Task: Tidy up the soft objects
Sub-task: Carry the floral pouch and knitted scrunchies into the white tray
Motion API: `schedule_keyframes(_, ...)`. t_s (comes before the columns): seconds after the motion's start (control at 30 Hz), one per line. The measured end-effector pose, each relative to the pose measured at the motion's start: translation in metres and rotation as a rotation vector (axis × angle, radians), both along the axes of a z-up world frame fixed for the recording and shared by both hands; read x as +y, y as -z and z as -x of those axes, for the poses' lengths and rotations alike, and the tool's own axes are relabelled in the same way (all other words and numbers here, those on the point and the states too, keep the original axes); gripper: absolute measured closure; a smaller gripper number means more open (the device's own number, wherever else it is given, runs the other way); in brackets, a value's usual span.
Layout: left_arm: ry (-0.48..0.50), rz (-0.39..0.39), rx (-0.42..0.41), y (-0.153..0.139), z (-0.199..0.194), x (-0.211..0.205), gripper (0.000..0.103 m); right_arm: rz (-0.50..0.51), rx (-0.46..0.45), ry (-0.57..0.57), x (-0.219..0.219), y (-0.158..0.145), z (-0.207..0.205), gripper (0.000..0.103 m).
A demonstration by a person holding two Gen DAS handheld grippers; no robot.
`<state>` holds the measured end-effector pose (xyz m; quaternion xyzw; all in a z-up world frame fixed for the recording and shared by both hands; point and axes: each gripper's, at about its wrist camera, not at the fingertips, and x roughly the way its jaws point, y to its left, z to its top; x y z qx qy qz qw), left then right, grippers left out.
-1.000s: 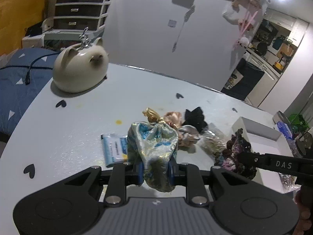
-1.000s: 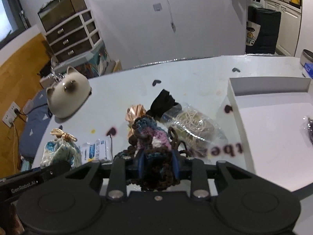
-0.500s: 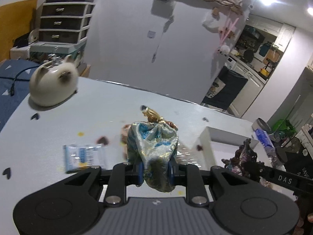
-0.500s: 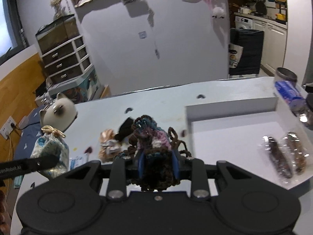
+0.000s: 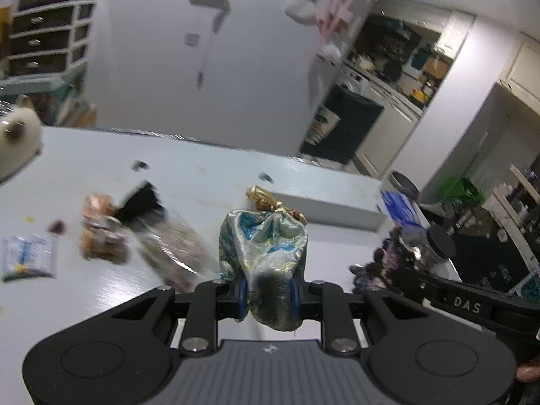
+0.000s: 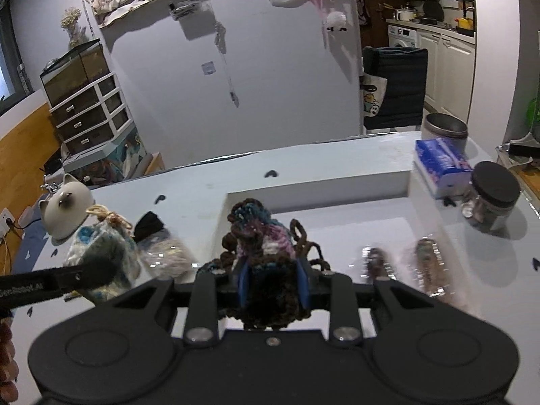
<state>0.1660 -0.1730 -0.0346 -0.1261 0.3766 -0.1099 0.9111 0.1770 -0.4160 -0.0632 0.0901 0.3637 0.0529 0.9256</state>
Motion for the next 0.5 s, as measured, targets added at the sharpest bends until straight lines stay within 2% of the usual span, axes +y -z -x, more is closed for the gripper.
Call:
schedule_keyframes(0.27, 0.091, 0.029, 0.128, 0.028, -0.02, -0.066, 0.078, 0.014, 0.025, -0.005, -0.042, 0.009, -0.006, 0.073)
schedule_keyframes(0.5, 0.118, 0.017, 0.234, 0.067, -0.046, -0.091, 0.078, 0.023, 0.075, -0.015, -0.056, 0.023, -0.019, 0.073)
